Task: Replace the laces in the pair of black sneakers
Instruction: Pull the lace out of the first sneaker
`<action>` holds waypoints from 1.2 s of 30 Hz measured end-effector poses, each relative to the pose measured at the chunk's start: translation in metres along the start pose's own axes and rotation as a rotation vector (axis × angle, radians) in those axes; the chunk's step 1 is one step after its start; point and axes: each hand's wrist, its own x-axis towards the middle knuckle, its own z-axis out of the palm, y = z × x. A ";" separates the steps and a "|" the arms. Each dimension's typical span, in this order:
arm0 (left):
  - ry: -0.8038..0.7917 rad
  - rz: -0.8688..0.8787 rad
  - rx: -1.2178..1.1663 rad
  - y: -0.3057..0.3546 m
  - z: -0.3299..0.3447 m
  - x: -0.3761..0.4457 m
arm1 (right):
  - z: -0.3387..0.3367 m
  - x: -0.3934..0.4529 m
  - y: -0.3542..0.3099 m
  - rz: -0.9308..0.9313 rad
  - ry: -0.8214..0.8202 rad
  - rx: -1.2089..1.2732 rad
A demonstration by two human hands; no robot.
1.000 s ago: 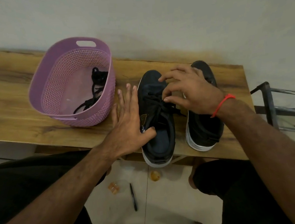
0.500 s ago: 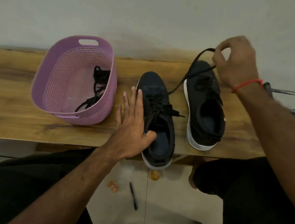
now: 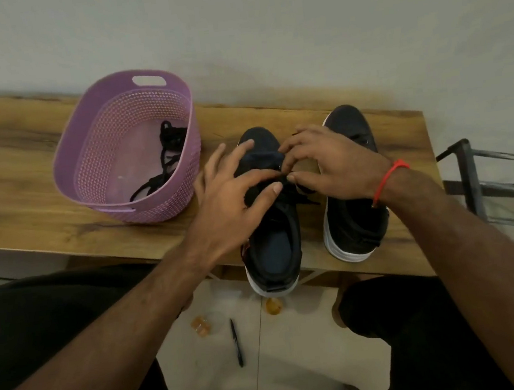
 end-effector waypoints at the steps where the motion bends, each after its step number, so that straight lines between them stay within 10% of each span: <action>1: -0.009 -0.008 0.022 0.002 -0.002 0.002 | 0.003 0.000 0.002 0.006 -0.043 -0.019; 23: -0.095 0.009 -0.033 -0.008 -0.003 -0.001 | 0.014 0.003 -0.011 -0.116 0.314 -0.249; 33: -0.271 -0.039 0.148 -0.015 0.011 -0.009 | -0.009 -0.001 0.016 0.215 0.535 -0.185; 36: -0.277 -0.060 0.160 -0.015 0.010 -0.008 | -0.016 -0.005 0.018 0.154 0.352 -0.190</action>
